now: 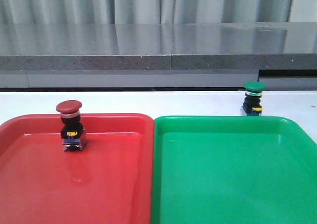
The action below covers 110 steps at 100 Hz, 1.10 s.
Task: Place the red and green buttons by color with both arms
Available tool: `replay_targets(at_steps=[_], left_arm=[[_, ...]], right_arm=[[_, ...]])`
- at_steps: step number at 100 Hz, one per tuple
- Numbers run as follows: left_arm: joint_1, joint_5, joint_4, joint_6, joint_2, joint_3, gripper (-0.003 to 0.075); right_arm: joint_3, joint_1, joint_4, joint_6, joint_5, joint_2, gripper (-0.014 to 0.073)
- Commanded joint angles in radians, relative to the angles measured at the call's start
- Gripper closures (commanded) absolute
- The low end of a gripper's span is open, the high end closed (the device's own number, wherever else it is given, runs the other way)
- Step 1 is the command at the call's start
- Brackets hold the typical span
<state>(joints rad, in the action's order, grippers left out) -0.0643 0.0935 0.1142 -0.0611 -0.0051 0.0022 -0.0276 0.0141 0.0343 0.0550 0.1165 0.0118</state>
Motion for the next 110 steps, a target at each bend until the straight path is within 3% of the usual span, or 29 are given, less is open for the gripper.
replay_targets(at_steps=[1,32,52,79,93,110], left_arm=[[0.004,-0.084,-0.002,-0.013,-0.03,0.041,0.0739],[0.004,-0.084,-0.002,-0.013,-0.03,0.041,0.0739],[0.004,-0.084,-0.002,-0.013,-0.03,0.041,0.0739],[0.004,-0.084,-0.002,-0.013,-0.03,0.041,0.0739],[0.004,-0.084,-0.002,-0.013,-0.03,0.041,0.0739],[0.004,-0.082,-0.002,-0.013,-0.03,0.041,0.0739]], right_arm=[[0.015,-0.001,-0.008,-0.003,-0.082,0.019,0.0661],[0.05,-0.001,0.002,0.003,-0.264,0.019,0.0661],[0.266,-0.001,0.01,0.004,0.034,-0.065,0.0661],[0.61,-0.001,0.01,0.004,0.46,-0.407,0.0661],[0.739,-0.001,0.019,0.004,0.558,-0.579,0.0661],[0.79,-0.001,0.075,0.004,0.532,-0.716,0.0661]])
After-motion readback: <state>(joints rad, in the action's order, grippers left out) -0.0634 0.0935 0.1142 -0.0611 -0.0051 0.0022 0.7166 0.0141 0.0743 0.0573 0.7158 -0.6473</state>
